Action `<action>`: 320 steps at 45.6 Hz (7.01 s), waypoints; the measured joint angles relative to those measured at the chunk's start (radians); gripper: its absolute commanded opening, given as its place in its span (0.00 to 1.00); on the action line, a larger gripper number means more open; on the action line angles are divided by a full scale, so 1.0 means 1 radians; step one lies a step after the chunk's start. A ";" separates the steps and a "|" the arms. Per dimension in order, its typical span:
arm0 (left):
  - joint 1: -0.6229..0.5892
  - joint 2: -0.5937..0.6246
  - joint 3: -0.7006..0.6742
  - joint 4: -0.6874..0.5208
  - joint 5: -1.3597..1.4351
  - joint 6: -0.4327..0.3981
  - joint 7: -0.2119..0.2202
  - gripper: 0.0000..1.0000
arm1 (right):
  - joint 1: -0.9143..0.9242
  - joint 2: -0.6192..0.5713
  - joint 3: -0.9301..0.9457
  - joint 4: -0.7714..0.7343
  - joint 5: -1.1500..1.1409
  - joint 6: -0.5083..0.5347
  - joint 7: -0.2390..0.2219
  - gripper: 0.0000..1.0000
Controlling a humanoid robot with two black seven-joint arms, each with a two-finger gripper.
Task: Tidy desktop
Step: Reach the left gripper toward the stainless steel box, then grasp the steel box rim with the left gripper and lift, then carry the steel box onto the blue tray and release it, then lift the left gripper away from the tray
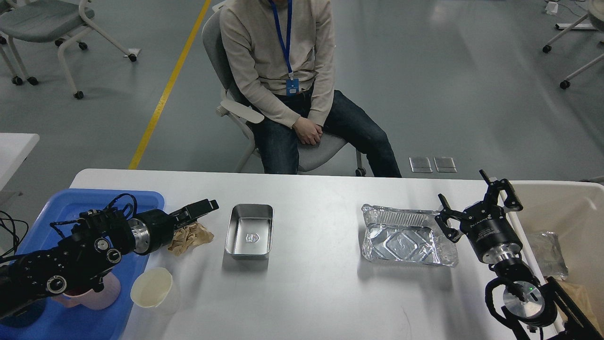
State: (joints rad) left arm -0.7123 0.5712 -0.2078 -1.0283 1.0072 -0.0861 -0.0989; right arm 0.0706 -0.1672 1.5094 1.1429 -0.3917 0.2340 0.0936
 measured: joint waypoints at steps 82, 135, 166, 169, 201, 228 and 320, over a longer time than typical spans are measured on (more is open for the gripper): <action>-0.133 -0.251 0.292 0.268 -0.013 -0.008 0.048 0.27 | -0.002 0.009 0.002 0.004 -0.002 0.002 0.002 1.00; -0.246 -0.056 0.351 0.132 -0.089 -0.034 -0.014 0.01 | -0.010 0.008 0.001 0.004 -0.002 0.003 0.002 1.00; -0.421 0.483 0.387 -0.218 -0.029 -0.129 -0.026 0.02 | -0.013 0.018 -0.002 0.003 -0.008 0.002 0.002 1.00; -0.446 0.520 0.387 -0.227 -0.024 -0.147 -0.028 0.02 | -0.013 0.020 -0.002 0.003 -0.020 0.002 0.002 1.00; -0.313 0.574 0.399 -0.063 0.022 -0.165 -0.091 0.04 | -0.016 0.025 -0.002 0.010 -0.035 0.002 0.002 1.00; -0.203 0.349 0.397 0.210 0.019 -0.159 -0.096 0.06 | -0.016 0.023 -0.002 0.011 -0.035 0.002 0.002 1.00; -0.278 0.202 -0.202 0.456 -0.459 -0.431 -0.108 0.96 | -0.021 0.018 0.000 0.012 -0.033 0.005 0.000 1.00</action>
State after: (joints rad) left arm -0.9904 0.7735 -0.4094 -0.5725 0.5485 -0.5172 -0.2069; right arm 0.0496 -0.1496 1.5093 1.1551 -0.4251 0.2393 0.0935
